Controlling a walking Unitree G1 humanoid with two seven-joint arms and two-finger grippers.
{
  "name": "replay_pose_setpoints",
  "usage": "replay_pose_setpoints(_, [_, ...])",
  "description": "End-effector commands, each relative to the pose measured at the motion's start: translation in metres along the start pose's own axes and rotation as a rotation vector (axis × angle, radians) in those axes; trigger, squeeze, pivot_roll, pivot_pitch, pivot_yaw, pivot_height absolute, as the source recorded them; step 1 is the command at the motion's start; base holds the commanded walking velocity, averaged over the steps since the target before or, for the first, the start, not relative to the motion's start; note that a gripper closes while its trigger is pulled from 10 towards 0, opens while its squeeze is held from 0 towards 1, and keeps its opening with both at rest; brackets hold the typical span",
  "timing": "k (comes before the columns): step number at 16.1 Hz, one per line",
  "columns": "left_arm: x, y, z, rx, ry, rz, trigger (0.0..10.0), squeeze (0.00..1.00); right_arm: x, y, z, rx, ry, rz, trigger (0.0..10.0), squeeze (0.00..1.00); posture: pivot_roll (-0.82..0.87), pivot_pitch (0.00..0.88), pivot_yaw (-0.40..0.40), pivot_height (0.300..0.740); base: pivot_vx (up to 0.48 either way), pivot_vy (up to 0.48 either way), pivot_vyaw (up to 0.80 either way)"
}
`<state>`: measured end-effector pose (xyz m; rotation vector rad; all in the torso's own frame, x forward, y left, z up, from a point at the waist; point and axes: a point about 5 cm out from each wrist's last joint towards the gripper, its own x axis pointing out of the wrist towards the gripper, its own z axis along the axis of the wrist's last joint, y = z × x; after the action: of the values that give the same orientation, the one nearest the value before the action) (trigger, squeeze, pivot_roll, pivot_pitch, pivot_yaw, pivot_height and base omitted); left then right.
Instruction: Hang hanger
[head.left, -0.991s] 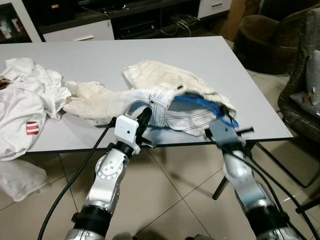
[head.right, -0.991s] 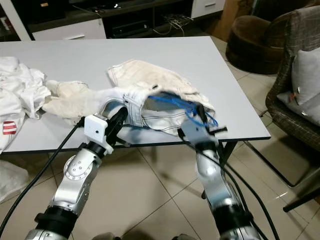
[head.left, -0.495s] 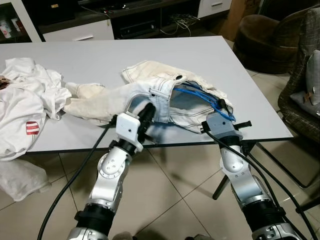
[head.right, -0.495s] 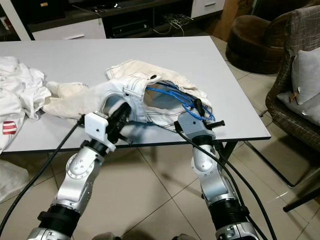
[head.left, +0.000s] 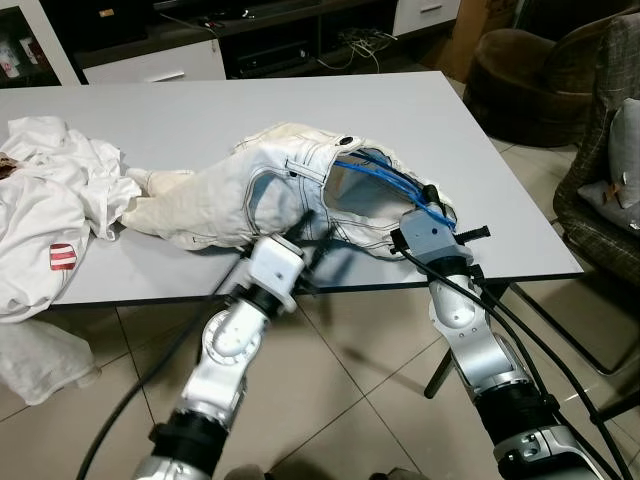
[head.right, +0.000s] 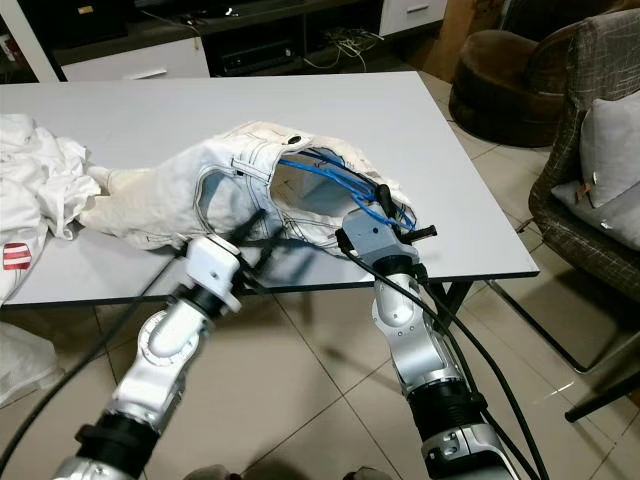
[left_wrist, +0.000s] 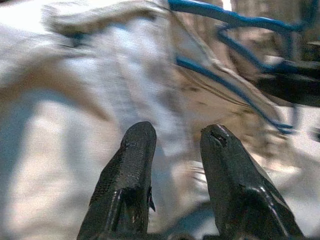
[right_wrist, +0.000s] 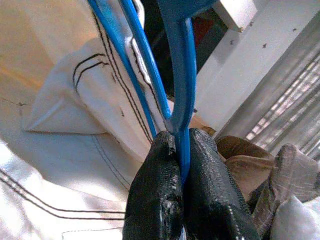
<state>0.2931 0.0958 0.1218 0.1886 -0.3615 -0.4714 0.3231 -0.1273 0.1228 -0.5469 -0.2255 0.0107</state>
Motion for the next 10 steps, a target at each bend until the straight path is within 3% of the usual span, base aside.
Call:
replay_pose_setpoints(1, [0.002,0.004,0.002,0.021,-0.013,0.030,10.0,0.00,0.002,0.000,0.006,0.018,-0.025,0.001,10.0,0.00,0.01,0.000,0.038,0.740,0.000,0.000,0.00])
replay_pose_setpoints(4, [0.001,0.006,0.001,0.006,-0.011,0.083,10.0,0.00,0.001,0.001,0.005,0.016,-0.026,0.026,10.0,0.00,0.01,0.000,0.031,0.740,0.000,0.000,0.00])
replay_pose_setpoints(10, [0.007,-0.006,-0.001,-0.038,0.002,0.059,10.0,0.00,0.001,0.007,0.013,0.000,-0.063,0.072,10.0,0.00,0.00,0.000,0.025,0.740,0.000,0.000,0.00])
